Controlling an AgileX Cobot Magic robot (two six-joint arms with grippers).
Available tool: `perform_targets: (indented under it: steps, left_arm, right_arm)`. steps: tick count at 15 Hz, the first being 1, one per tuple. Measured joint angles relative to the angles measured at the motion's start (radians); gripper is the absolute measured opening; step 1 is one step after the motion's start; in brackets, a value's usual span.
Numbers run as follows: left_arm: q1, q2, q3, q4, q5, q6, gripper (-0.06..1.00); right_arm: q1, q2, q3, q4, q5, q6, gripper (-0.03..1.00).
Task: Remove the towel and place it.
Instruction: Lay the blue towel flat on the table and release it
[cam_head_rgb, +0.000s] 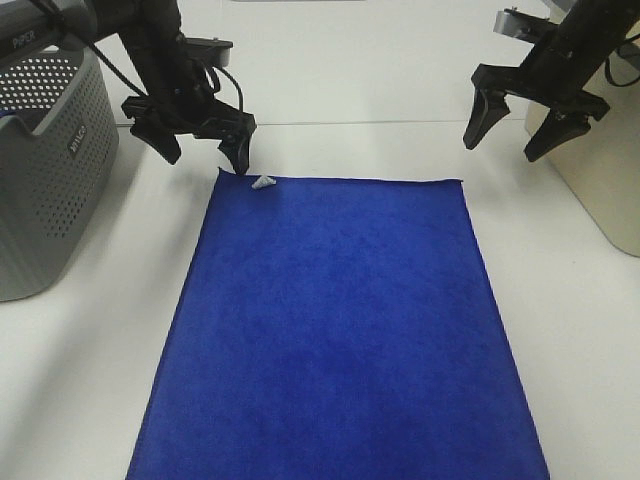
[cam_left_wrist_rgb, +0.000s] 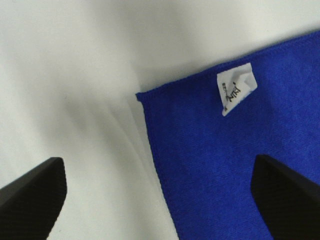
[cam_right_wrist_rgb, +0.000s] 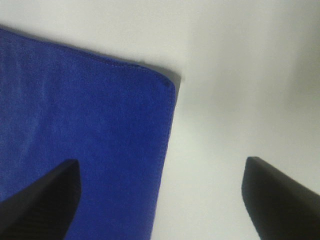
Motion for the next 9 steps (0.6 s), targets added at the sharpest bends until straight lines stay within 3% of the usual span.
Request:
perform_targets:
  steps: [4,6,9]
  left_arm:
    - [0.019,0.055,-0.008,-0.033,0.002,-0.012,0.94]
    - [0.035,0.076,-0.008,-0.063,0.004,-0.018,0.94]
    - [0.035,0.087,-0.012,-0.070,-0.009,-0.018,0.94]
  right_arm:
    - [0.000,0.054,-0.006,0.041,-0.004,-0.025,0.85]
    - [0.000,0.100,-0.006,0.112,-0.031,-0.060,0.85]
    - [0.000,0.125,-0.006,0.106,-0.048,-0.067,0.85]
